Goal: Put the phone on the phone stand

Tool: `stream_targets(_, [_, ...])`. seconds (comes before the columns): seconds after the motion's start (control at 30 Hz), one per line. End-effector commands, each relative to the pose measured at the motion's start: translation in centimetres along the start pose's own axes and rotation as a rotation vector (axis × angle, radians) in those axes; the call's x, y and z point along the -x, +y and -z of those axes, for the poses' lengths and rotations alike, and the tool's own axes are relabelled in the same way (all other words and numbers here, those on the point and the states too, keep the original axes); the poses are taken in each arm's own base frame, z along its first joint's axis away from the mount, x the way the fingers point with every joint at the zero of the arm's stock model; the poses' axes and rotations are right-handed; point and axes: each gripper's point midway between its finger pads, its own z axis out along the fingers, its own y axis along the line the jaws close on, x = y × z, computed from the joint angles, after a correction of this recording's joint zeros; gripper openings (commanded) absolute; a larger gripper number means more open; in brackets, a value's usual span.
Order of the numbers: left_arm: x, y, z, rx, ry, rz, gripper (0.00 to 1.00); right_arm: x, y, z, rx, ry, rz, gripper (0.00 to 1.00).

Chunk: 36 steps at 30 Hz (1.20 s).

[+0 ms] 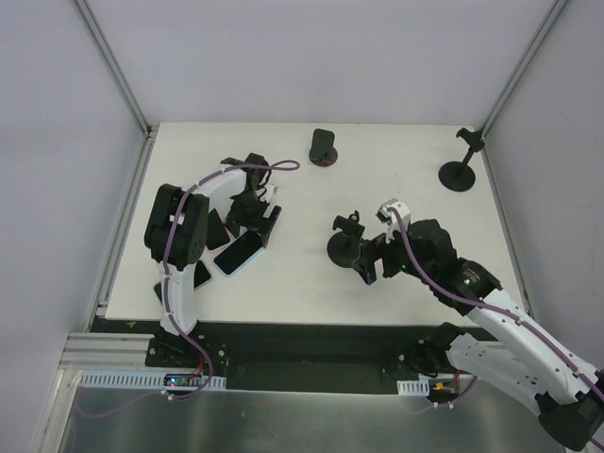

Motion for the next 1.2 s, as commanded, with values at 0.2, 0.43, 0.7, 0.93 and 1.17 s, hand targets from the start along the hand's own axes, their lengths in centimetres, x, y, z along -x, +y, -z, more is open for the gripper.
stream_targets(0.2, [-2.9,-1.1,-2.2,0.088,0.127,-0.066,0.67,0.9,-0.4,1.1,-0.031,-0.055,-0.028,0.96])
stream_targets(0.43, [-2.4,-2.7,-0.6,0.061,0.065,-0.097,0.18,1.0,-0.9,1.6,-0.068,-0.084,-0.077,0.96])
stream_targets(0.7, [-1.8,-4.2,2.2,0.032,-0.041,-0.129,0.16,0.6,-0.3,0.7,-0.036,-0.051,-0.119,0.96])
stream_targets(0.93, [-1.9,-4.9,4.0,0.002,-0.123,-0.118,0.99,1.3,0.6,0.2,0.006,-0.064,-0.157,0.96])
stream_targets(1.17, [-3.3,-4.2,1.6,0.007,-0.027,-0.147,0.99,2.3,0.9,0.3,0.021,-0.077,-0.14,0.96])
